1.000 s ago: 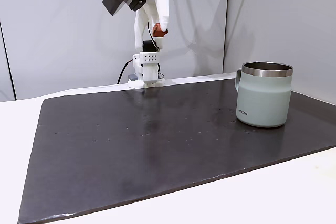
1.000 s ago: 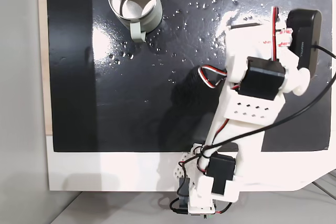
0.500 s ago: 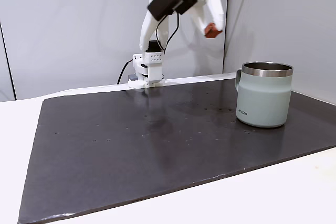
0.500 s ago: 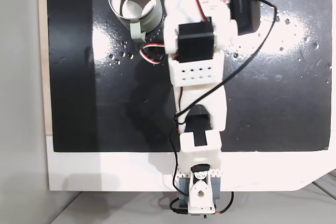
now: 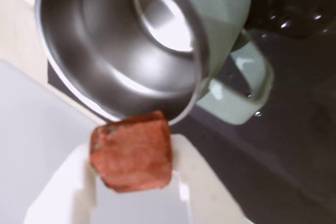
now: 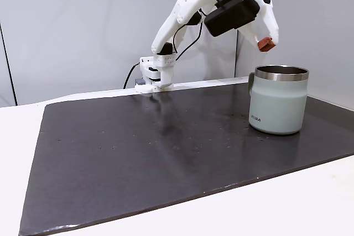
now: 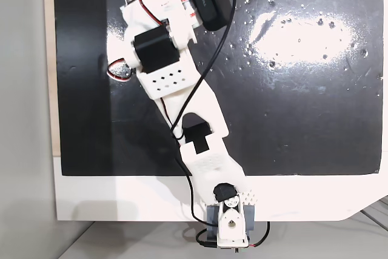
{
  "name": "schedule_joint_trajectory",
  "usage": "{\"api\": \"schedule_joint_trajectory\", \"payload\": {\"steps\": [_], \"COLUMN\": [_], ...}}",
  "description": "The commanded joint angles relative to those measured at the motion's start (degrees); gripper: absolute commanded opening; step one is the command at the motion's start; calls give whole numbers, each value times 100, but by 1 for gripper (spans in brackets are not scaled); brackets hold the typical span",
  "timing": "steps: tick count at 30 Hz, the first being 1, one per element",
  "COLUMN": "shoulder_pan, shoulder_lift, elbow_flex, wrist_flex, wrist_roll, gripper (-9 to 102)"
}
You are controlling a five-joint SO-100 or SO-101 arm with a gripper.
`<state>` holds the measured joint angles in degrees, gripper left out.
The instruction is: Grasp a cube and put it in the cup.
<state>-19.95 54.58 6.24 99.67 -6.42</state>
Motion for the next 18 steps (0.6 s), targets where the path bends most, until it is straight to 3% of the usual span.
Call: {"api": "schedule_joint_trajectory", "payload": {"steps": [1,15,18], "shoulder_pan": [-26,18,18], "shoulder_lift": [0,-334,-360], "elbow_flex": [-334,-686,-686], "wrist_flex": [-325,-589,-536], "wrist_roll": [88,185,185], "gripper": [5,5,14]}}
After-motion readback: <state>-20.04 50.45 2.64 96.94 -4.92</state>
